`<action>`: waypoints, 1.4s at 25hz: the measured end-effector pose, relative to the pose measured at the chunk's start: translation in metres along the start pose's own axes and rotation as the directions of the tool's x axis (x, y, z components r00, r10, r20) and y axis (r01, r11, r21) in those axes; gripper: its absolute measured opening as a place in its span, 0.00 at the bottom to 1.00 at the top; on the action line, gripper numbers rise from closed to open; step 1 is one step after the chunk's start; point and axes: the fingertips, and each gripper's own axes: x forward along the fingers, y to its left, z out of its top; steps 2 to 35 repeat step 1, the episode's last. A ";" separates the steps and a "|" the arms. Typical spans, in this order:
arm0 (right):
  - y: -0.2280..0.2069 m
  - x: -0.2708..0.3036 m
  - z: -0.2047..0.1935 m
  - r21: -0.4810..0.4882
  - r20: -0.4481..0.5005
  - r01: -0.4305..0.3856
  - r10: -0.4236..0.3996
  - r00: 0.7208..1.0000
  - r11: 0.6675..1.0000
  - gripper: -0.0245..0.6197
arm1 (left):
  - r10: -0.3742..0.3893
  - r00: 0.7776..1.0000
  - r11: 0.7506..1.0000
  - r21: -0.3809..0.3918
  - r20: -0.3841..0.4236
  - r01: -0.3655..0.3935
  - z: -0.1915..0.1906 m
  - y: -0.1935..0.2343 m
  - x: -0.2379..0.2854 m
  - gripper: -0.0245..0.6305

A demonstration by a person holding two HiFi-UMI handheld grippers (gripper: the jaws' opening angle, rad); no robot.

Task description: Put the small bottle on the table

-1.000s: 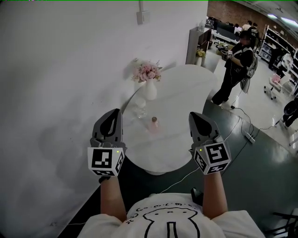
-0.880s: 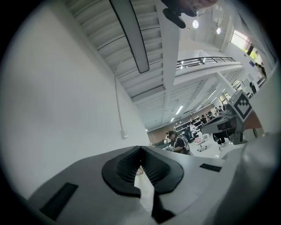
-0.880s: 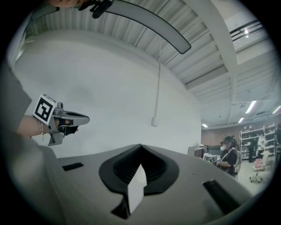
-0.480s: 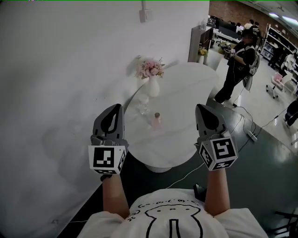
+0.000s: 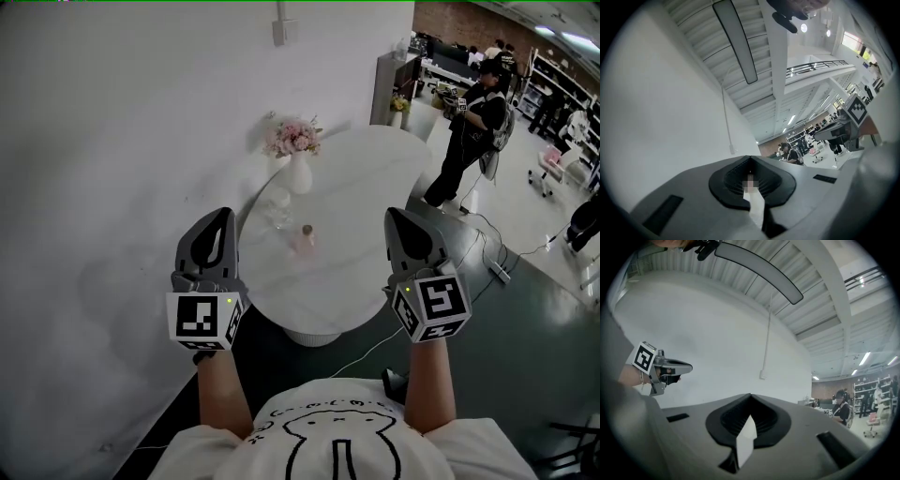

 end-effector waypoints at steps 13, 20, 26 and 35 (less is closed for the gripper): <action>-0.001 -0.001 0.001 -0.002 0.001 0.001 -0.001 1.000 1.000 0.03 | 0.000 1.000 1.000 0.000 0.002 0.000 0.000 -0.001 0.000 0.04; -0.001 -0.001 0.001 -0.002 0.001 0.001 -0.001 1.000 1.000 0.03 | 0.000 1.000 1.000 0.000 0.002 0.000 0.000 -0.001 0.000 0.04; -0.001 -0.001 0.001 -0.002 0.001 0.001 -0.001 1.000 1.000 0.03 | 0.000 1.000 1.000 0.000 0.002 0.000 0.000 -0.001 0.000 0.04; -0.001 -0.001 0.001 -0.002 0.001 0.001 -0.001 1.000 1.000 0.03 | 0.000 1.000 1.000 0.000 0.002 0.000 0.000 -0.001 0.000 0.04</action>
